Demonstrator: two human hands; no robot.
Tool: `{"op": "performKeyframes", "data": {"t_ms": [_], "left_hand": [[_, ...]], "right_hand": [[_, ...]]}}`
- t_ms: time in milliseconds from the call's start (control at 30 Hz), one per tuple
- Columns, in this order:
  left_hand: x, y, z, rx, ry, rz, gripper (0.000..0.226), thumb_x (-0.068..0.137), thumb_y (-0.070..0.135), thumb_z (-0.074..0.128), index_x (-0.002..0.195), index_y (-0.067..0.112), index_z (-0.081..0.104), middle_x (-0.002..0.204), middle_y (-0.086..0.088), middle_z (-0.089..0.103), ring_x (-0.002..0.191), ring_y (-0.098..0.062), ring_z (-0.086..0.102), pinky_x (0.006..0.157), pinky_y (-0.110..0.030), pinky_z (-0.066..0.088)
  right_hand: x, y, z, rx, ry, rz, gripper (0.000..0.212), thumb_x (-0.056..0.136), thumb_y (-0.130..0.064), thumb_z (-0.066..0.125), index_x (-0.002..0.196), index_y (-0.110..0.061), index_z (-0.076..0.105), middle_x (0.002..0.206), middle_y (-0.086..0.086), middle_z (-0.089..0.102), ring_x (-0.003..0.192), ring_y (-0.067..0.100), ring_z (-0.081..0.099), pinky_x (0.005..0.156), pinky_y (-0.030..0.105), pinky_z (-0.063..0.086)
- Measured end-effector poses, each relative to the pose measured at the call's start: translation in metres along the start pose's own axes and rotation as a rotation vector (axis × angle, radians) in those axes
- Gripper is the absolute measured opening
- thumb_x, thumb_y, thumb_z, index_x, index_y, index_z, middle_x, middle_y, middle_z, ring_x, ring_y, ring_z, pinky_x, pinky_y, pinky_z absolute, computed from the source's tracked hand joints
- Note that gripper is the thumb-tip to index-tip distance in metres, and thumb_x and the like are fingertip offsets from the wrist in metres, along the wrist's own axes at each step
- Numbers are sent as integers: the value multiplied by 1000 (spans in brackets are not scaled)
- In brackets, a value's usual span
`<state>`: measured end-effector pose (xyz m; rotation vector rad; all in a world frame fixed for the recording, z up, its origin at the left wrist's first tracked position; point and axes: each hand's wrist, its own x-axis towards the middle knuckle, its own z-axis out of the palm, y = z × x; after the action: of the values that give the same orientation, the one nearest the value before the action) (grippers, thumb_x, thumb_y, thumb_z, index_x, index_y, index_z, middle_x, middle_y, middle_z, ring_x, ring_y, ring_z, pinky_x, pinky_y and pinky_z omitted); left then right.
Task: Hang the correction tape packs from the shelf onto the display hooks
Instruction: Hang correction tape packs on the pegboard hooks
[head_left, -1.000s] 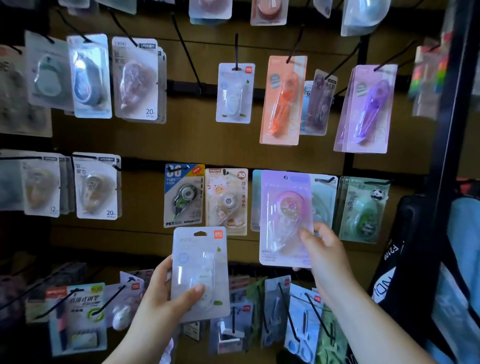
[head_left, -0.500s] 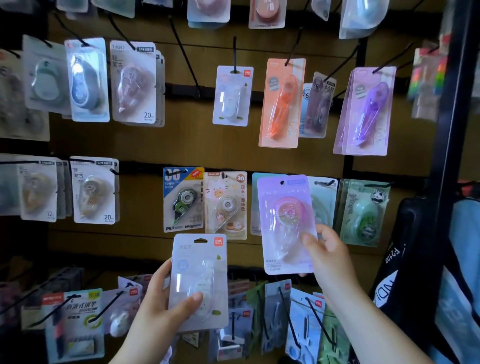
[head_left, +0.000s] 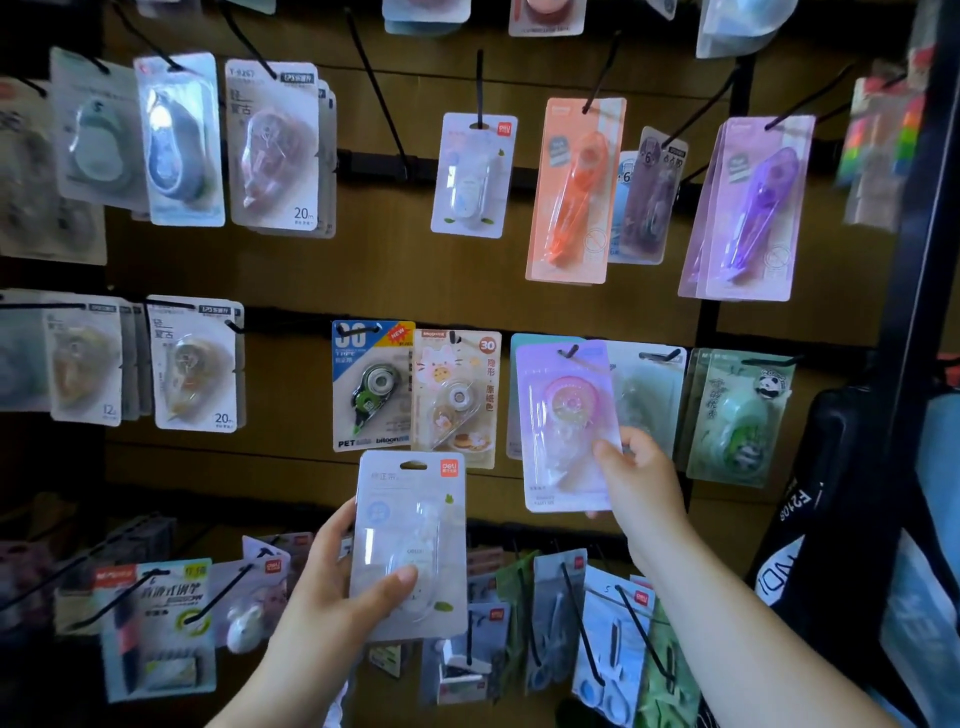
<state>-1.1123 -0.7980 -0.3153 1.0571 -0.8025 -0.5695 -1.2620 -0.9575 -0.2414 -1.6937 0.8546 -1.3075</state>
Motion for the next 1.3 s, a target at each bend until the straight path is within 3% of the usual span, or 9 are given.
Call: {"op": "performKeyframes", "data": {"t_ms": [233, 400, 567, 767, 933, 1033, 1167, 1233, 1300], "left_hand": [[-1, 8, -2, 27, -48, 18, 93, 40, 31, 88, 121, 34, 41, 104, 4, 57, 91, -21, 62, 54, -28, 59], [-1, 16, -10, 35, -35, 49, 110, -8, 56, 80, 95, 43, 46, 103, 2, 62, 90, -21, 64, 49, -23, 56], [-1, 28, -5, -2, -27, 70, 96, 19, 32, 92, 105, 37, 49, 96, 2, 64, 79, -18, 66, 44, -22, 54], [-1, 55, 17, 32, -50, 153, 56, 74, 0, 66, 92, 49, 46, 104, 5, 64, 92, -21, 67, 65, -33, 59], [10, 89, 38, 101, -92, 220, 48, 78, 4, 63, 88, 49, 50, 89, 8, 72, 86, -19, 71, 67, -32, 59], [23, 108, 47, 123, -104, 239, 38, 79, 10, 63, 96, 41, 47, 94, 9, 66, 85, -16, 70, 64, -27, 60], [45, 134, 59, 270, -13, 326, 52, 76, 16, 69, 110, 36, 36, 82, 4, 67, 50, -4, 65, 44, -17, 53], [60, 152, 63, 349, 43, 420, 54, 75, 21, 70, 116, 36, 38, 82, 3, 67, 49, -2, 64, 43, -14, 51], [79, 170, 66, 396, 63, 492, 63, 76, 26, 69, 130, 33, 36, 83, 5, 66, 56, -7, 67, 45, -14, 52]], "right_hand": [[42, 10, 21, -124, 73, -19, 12, 95, -14, 40, 92, -6, 49, 89, 14, 53, 66, 26, 50, 34, 17, 40], [39, 14, 31, -72, 72, 43, 24, 93, -15, 42, 111, 0, 49, 82, 7, 54, 73, 28, 55, 55, 24, 44], [-10, 23, 34, -145, 159, -53, 35, 89, -13, 54, 122, -2, 48, 124, 13, 52, 118, 28, 44, 101, 34, 34], [-48, -35, 36, 127, -269, -66, 10, 93, -22, 47, 100, -22, 54, 84, -17, 56, 78, -6, 52, 66, 7, 40], [-25, -89, 30, 75, -341, -161, 24, 93, -19, 47, 71, -23, 57, 68, -9, 57, 58, 3, 50, 42, 7, 39], [-7, -111, 27, 56, -301, -219, 26, 92, -18, 48, 68, -21, 56, 64, -4, 56, 55, 8, 51, 44, 14, 42], [24, -145, 26, 124, -225, -311, 26, 93, -16, 48, 67, -21, 53, 68, 1, 56, 60, 15, 53, 45, 17, 46], [39, -164, 27, 119, -197, -351, 25, 93, -19, 47, 69, -23, 53, 79, 1, 59, 73, 19, 57, 58, 25, 51], [52, -185, 29, 117, -141, -393, 18, 94, -20, 46, 77, -23, 51, 84, -1, 59, 74, 15, 57, 49, 20, 48]]}}
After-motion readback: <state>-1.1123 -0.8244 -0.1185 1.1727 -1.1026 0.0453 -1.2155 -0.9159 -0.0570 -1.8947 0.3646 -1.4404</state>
